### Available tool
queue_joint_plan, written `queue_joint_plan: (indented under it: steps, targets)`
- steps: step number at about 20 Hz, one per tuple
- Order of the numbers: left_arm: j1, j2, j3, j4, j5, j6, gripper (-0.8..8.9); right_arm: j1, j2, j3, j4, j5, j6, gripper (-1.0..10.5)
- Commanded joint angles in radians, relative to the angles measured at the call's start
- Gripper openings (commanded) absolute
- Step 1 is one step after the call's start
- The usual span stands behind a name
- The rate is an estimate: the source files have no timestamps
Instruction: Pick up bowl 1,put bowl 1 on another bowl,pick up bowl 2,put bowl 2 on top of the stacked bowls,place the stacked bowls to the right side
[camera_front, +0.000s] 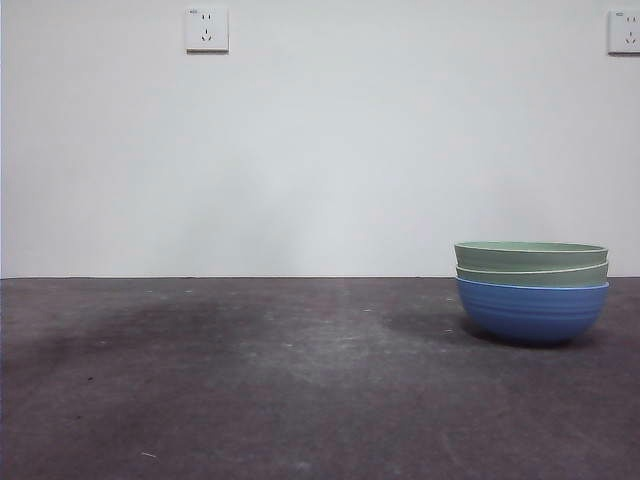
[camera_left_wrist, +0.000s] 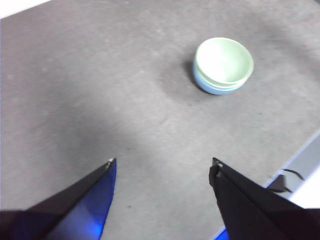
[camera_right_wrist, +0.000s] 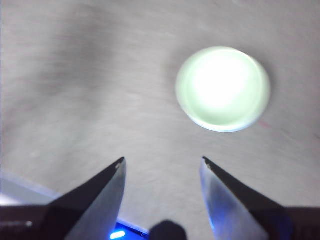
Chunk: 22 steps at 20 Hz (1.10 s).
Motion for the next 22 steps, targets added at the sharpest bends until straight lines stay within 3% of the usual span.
queue_joint_plan:
  steps: [1,3,5,22]
  targets:
    - [-0.004,-0.001,0.0,-0.048,0.074,0.017,3.11,0.053,-0.022,-0.003,-0.017,0.004,0.021,2.1]
    - [-0.007,-0.001,0.0,-0.048,0.092,0.022,2.29,0.088,-0.023,-0.003,-0.017,0.003,0.021,0.1]
    - [-0.015,-0.001,0.0,-0.048,0.091,0.023,-0.25,0.109,-0.023,-0.003,-0.017,0.003,0.016,-0.1]
    - [-0.015,0.0,0.0,-0.045,0.089,0.021,-0.04,0.117,-0.021,-0.003,-0.016,0.003,0.031,0.0]
